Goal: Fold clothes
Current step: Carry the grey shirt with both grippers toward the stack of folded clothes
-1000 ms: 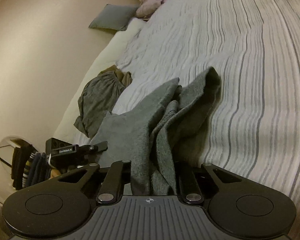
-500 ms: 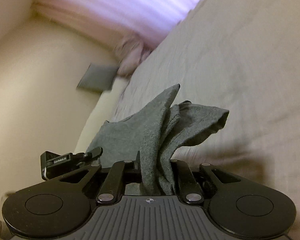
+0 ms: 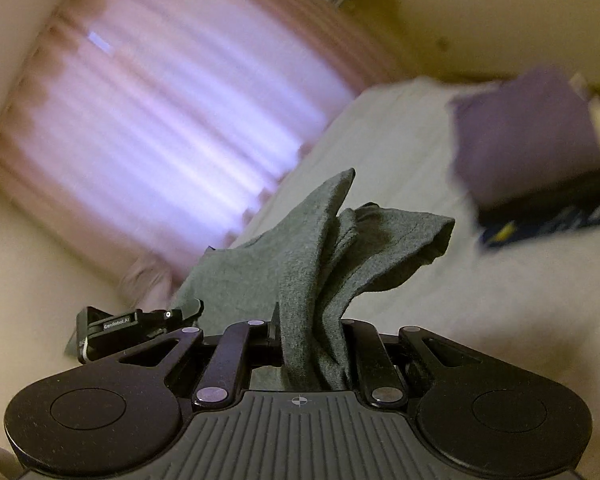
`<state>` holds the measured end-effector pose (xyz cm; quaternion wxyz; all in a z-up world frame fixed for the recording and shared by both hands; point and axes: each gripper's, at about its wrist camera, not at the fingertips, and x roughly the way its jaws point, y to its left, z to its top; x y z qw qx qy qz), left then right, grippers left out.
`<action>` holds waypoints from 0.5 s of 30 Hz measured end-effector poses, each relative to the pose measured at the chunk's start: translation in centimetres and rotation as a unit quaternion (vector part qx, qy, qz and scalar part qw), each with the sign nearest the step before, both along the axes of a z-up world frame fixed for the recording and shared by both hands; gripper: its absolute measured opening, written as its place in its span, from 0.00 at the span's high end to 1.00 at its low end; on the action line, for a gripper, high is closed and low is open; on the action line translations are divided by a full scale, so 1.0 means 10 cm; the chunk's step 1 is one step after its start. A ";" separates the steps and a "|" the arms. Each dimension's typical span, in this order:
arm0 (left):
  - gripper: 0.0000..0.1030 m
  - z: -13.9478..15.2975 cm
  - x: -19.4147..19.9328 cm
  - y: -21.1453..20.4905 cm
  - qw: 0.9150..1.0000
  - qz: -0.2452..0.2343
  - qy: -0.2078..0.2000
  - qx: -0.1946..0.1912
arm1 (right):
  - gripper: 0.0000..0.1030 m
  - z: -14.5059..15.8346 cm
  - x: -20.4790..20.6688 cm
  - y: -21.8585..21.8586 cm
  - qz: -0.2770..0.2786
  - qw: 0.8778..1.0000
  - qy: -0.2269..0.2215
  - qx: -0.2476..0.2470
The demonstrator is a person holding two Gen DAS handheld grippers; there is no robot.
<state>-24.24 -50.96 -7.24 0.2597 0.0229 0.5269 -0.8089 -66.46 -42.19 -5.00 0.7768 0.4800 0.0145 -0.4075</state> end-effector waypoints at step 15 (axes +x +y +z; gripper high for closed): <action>0.96 -0.59 -2.09 -2.19 0.998 -0.014 -0.039 0.046 | 0.89 -0.59 -1.97 -2.21 -0.047 0.998 0.007 0.046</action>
